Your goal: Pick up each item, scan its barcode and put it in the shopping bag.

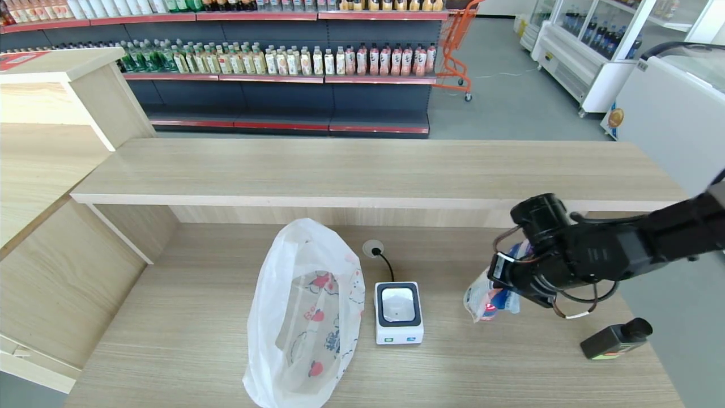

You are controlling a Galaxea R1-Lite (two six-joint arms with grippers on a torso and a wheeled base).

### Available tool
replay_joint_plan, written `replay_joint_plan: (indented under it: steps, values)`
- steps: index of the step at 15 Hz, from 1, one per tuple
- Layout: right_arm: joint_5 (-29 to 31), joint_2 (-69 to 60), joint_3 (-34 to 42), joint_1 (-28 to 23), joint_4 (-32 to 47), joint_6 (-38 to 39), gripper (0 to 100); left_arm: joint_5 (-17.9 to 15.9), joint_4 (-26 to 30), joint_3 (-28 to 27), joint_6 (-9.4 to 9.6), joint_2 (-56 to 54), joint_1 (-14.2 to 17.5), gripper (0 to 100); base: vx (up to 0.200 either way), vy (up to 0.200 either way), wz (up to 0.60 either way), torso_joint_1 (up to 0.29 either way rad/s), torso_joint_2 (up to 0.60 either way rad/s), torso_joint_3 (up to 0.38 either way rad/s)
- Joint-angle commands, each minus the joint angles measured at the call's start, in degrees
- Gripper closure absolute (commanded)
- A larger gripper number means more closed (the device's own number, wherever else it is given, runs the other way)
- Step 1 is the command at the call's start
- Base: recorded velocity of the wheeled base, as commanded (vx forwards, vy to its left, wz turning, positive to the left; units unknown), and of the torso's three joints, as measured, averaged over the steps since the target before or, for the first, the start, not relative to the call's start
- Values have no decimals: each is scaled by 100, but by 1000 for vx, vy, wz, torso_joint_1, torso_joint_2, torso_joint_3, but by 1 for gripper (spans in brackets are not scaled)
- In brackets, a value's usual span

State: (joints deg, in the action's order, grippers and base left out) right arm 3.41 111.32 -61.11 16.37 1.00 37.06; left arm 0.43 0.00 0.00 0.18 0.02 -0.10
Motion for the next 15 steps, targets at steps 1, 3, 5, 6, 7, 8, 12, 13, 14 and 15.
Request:
replay_joint_plan:
  steps: [1, 3, 5, 6, 7, 8, 12, 13, 14, 15]
  values:
    - [-1422, -1904, 1172, -600, 14, -1658, 100, 1, 0, 0, -1, 6, 1, 0, 0, 0, 0, 0, 0, 0]
    - [-1792, -2317, 1462, -873, 32, -2555, 100, 1, 0, 0, -1, 6, 1, 0, 0, 0, 0, 0, 0, 0]
    - [-2670, -3073, 1444, -899, 32, -2897, 100, 1, 0, 0, -1, 6, 1, 0, 0, 0, 0, 0, 0, 0]
    - [-2952, -3293, 1435, -864, 41, -2933, 100, 1, 0, 0, -1, 6, 1, 0, 0, 0, 0, 0, 0, 0]
    - [-3110, -3407, 1427, -855, 41, -2933, 100, 1, 0, 0, -1, 6, 1, 0, 0, 0, 0, 0, 0, 0]
    - [-3620, -3671, 1409, -758, 146, -2924, 100, 1, 0, 0, -1, 6, 1, 0, 0, 0, 0, 0, 0, 0]
    - [-4947, -3996, 1304, -284, 339, -2906, 100, 1, 0, 0, -1, 6, 1, 0, 0, 0, 0, 0, 0, 0]
    - [-5105, -4048, 1347, -169, 339, -2897, 100, 1, 0, 0, -1, 6, 1, 0, 0, 0, 0, 0, 0, 0]
    - [-5193, -4136, 1435, 147, 339, -2880, 100, 1, 0, 0, -1, 6, 1, 0, 0, 0, 0, 0, 0, 0]
    - [-5202, -4189, 1514, 340, 339, -2880, 100, 1, 0, 0, -1, 6, 1, 0, 0, 0, 0, 0, 0, 0]
